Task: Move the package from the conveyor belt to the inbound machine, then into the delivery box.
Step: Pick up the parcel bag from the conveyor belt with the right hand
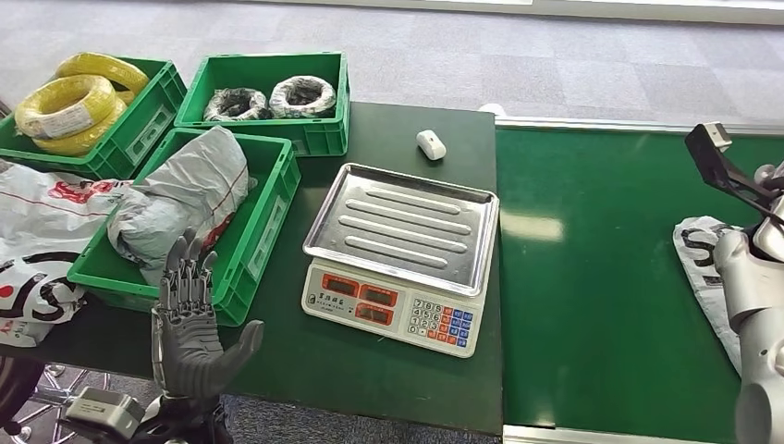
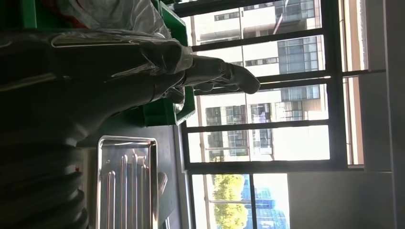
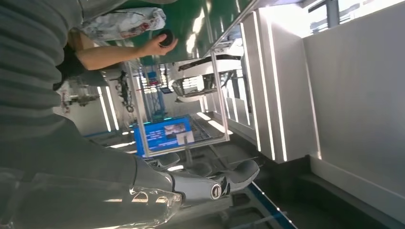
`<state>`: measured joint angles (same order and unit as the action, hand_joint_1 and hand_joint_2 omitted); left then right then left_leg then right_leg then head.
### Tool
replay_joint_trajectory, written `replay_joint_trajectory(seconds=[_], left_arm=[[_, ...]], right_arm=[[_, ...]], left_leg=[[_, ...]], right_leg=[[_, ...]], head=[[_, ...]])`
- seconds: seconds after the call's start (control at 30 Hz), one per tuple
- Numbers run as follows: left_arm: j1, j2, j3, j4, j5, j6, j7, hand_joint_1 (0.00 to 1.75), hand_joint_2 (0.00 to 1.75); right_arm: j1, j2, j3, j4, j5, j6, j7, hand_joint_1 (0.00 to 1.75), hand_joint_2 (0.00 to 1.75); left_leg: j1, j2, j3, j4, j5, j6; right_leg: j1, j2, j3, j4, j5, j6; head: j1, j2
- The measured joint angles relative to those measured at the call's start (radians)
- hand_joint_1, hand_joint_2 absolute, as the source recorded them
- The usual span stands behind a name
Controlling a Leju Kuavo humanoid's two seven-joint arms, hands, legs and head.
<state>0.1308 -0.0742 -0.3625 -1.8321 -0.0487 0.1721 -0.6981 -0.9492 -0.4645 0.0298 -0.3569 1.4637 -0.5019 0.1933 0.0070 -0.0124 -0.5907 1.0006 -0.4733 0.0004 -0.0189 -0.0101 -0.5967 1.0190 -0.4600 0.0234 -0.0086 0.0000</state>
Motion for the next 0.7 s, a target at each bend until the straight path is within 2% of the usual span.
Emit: replay_joint_trajectory(seconds=[0.13,0.23,0.43,0.7], left_arm=[[0.021,0.007,0.004,-0.016,0.0,0.008,0.0,0.0,1.75],[0.031,0.01,0.006,-0.026,-0.002,0.008,0.0,0.0,1.75],[0.043,0.011,0.022,-0.051,-0.016,-0.016,0.0,0.0,1.75],[0.056,-0.008,0.063,-0.081,-0.04,-0.042,0.0,0.0,1.75]], right_arm=[[0.047,-0.048,-0.051,0.027,-0.046,-0.049,0.1,0.0,1.75],[0.114,-0.076,-0.109,0.044,-0.099,-0.066,0.135,0.0,1.75],[0.216,-0.082,-0.21,0.065,-0.132,-0.005,0.127,0.0,1.75],[0.24,-0.072,-0.231,0.069,-0.067,0.029,0.13,0.0,1.75]], left_leg=[[0.0,-0.001,-0.001,0.0,-0.001,0.0],[0.0,-0.001,-0.001,0.0,-0.002,0.001],[0.0,0.002,-0.001,0.0,-0.003,0.002],[0.0,0.002,0.0,0.0,-0.003,0.001]], right_leg=[[0.0,-0.001,0.0,0.0,-0.001,0.0],[0.0,0.0,0.0,-0.001,-0.001,0.001],[0.0,0.001,0.0,-0.001,-0.001,0.001],[0.0,0.002,0.0,-0.001,-0.001,0.001]], head=[[0.0,0.0],[0.0,0.0],[0.0,0.0],[0.0,0.0]])
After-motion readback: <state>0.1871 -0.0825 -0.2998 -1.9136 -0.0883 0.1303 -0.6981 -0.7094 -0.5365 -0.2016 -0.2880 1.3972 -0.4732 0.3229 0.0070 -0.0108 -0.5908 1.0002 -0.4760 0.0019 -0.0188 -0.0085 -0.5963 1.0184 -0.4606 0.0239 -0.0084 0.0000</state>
